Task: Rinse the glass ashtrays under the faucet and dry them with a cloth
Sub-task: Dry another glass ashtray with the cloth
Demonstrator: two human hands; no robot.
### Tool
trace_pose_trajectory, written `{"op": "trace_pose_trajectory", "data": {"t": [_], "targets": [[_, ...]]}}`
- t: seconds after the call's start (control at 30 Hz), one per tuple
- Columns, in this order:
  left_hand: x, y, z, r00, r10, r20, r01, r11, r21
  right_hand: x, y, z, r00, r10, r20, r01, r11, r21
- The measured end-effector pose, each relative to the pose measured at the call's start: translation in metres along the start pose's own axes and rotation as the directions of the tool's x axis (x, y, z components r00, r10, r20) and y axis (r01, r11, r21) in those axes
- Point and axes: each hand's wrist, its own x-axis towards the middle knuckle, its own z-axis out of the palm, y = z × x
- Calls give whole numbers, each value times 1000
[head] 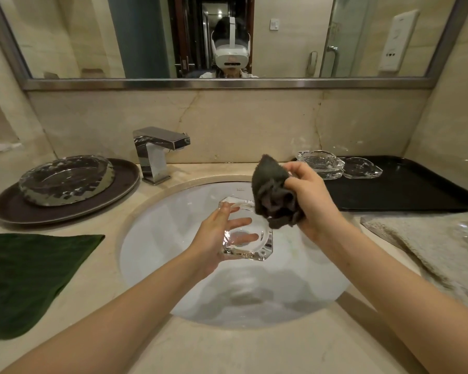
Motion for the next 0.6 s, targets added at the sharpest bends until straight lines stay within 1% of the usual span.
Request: {"op": "trace_pose_trajectory", "data": {"t": [0.07, 0.1, 0.13, 0.17, 0.2, 0.23, 0.27, 0.3, 0.33, 0.37, 0.4, 0.43, 0.47, 0.53, 0.57, 0.6], "targets": [[1, -1, 0, 999, -37, 2, 37, 999, -5, 0, 1, 0, 988, 90, 125, -108, 984, 145], [1, 0, 0, 998, -66, 8, 66, 997, -30, 1, 4, 0, 974, 118, 192, -152, 972, 177], [0, 0, -1, 995, -100, 15, 101, 992, -70, 2, 9, 1, 963, 118, 243, -155, 979, 136], [-1, 1, -1, 991, -131, 24, 133, 985, -112, 3, 14, 1, 956, 86, 280, -93, 996, 13], [-1, 2, 0, 988, -152, 35, 155, 978, -138, 5, 21, 2, 953, 22, 303, 22, 990, -141], [-1, 2, -1, 986, -162, 43, 167, 975, -144, 7, 26, 1, 946, -67, 318, 164, 944, -288], [0, 2, -1, 985, -168, 44, 172, 976, -135, 9, 29, 1, 932, -163, 323, 290, 869, -401], [0, 1, -1, 984, -171, 45, 175, 977, -123, 11, 31, 0, 914, -253, 317, 389, 771, -504], [0, 0, -2, 985, -170, 39, 174, 979, -111, 14, 33, -3, 890, -334, 310, 455, 647, -611], [1, 0, -2, 985, -168, 37, 171, 980, -100, 15, 35, -5, 864, -393, 315, 489, 511, -706], [1, -1, -2, 985, -169, 38, 172, 981, -88, 15, 37, -7, 848, -420, 324, 497, 414, -763], [2, -2, -2, 984, -172, 41, 175, 982, -76, 14, 37, -8, 836, -437, 331, 499, 355, -791], [3, -2, -2, 984, -174, 40, 176, 982, -67, 12, 38, -7, 822, -457, 338, 507, 321, -800], [3, -3, -2, 985, -172, 24, 174, 982, -68, 3, 38, 0, 807, -458, 374, 536, 299, -789], [3, -3, -2, 985, -172, 11, 172, 981, -85, -3, 38, 4, 817, -414, 402, 538, 296, -789], [3, -3, -1, 985, -170, -6, 169, 980, -108, -9, 40, 9, 829, -347, 439, 534, 258, -805]]}}
